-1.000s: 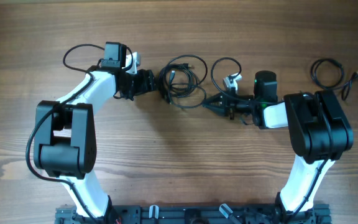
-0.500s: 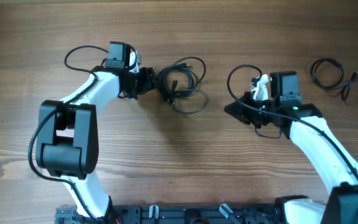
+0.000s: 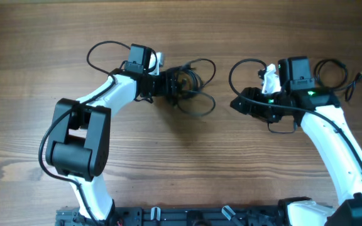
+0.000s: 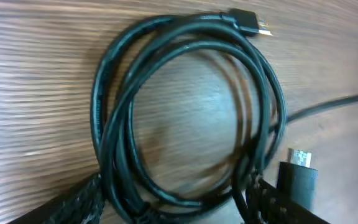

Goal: Untangle cables
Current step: 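Reach the right gripper back toward the remaining bundle at the left gripper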

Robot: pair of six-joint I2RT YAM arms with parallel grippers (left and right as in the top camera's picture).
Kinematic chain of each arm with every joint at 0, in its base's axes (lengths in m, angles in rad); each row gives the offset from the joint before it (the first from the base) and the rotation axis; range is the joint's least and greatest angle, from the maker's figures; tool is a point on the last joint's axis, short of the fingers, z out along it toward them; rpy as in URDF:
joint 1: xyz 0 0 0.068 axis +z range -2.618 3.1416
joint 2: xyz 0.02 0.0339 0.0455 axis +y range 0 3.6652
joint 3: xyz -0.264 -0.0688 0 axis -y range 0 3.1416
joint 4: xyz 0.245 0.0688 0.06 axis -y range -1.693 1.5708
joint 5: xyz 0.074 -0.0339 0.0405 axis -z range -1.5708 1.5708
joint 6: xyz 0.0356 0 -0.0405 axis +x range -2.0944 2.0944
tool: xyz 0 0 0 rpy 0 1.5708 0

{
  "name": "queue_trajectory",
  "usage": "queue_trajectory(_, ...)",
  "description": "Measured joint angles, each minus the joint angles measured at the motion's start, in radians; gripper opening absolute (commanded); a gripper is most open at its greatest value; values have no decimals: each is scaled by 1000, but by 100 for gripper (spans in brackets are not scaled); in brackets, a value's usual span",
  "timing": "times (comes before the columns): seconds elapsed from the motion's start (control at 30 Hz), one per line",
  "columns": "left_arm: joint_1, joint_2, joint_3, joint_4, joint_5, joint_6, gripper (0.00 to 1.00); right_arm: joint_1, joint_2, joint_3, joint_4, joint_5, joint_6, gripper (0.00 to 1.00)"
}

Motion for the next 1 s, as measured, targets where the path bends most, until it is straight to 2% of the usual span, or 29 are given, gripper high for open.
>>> queue_trajectory(0.13, 7, 12, 0, 11, 262, 93, 75, 34, 0, -45, 74, -53, 7, 72)
queue_trajectory(0.3, 6, 12, 0, 11, 341, 127, 75, 164, 5, -55, 220, -68, 37, 73)
queue_trajectory(0.43, -3, 12, 0, 2, 258, 130, 74, 271, 5, -56, 318, 27, 53, 74)
queue_trajectory(0.5, -8, 12, 0, -1, 219, 130, 74, 287, 5, -56, 363, 37, 47, 67)
queue_trajectory(0.53, -10, 12, 0, -2, 195, 130, 74, 289, 5, -56, 396, 13, 35, 66)
queue_trajectory(0.63, -10, 12, 0, -5, 164, 130, 74, 290, 6, -53, 536, -82, 45, 72)
queue_trajectory(0.7, -10, 12, -2, -5, 160, 130, 74, 290, 6, -50, 609, -58, 65, 75)
queue_trajectory(0.83, -10, 12, -2, -5, 153, 130, 74, 290, 55, -47, 637, 73, 100, 73)
queue_trajectory(0.9, -10, 12, -2, -5, 143, 130, 74, 290, 150, -47, 629, 81, 124, 62)
queue_trajectory(1.0, -10, 12, -2, -5, 55, 99, 74, 290, 297, -42, 511, 30, 150, 57)
